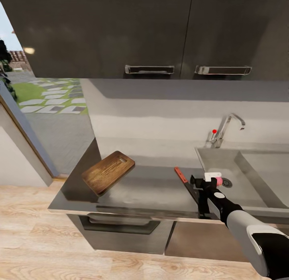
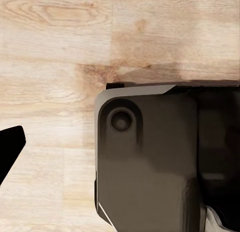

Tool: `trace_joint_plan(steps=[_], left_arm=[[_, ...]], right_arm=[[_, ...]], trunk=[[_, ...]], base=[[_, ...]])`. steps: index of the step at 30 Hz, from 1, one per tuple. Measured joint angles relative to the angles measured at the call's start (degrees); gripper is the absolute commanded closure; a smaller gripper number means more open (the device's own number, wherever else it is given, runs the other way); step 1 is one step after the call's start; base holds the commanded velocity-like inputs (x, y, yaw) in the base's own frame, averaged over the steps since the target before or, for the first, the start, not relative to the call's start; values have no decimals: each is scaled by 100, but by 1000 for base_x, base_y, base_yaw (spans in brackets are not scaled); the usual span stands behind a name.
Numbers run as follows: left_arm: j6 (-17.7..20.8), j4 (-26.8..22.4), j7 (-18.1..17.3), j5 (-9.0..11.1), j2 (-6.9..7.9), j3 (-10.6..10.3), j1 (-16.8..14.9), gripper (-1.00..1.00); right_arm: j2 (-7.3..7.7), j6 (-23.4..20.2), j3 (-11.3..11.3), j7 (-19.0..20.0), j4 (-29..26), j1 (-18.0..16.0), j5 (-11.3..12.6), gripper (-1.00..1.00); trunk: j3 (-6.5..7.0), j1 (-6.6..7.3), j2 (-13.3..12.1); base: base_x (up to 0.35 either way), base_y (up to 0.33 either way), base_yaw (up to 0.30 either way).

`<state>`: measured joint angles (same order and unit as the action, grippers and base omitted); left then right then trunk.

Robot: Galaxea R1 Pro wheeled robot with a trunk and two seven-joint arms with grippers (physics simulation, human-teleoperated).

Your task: In the kitchen, take the Vidalia onion out of the sink, dice it on the chopping board with the paring knife, put the diced onion into the bowl on the countertop, then place both the paring knife and the chopping board into the sink.

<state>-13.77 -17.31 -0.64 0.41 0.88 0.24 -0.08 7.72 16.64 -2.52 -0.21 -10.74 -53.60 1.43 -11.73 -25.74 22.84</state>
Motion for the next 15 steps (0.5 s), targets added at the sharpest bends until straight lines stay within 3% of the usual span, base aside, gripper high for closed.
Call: trace_joint_plan(steps=[15], left_arm=[[-1,2,0,5,0,0,0,-100]], right_arm=[[-1,-31,-37,-19,39,5,-38,-100]], trunk=[[74,-2,-4]], base=[[-23,23,0]])
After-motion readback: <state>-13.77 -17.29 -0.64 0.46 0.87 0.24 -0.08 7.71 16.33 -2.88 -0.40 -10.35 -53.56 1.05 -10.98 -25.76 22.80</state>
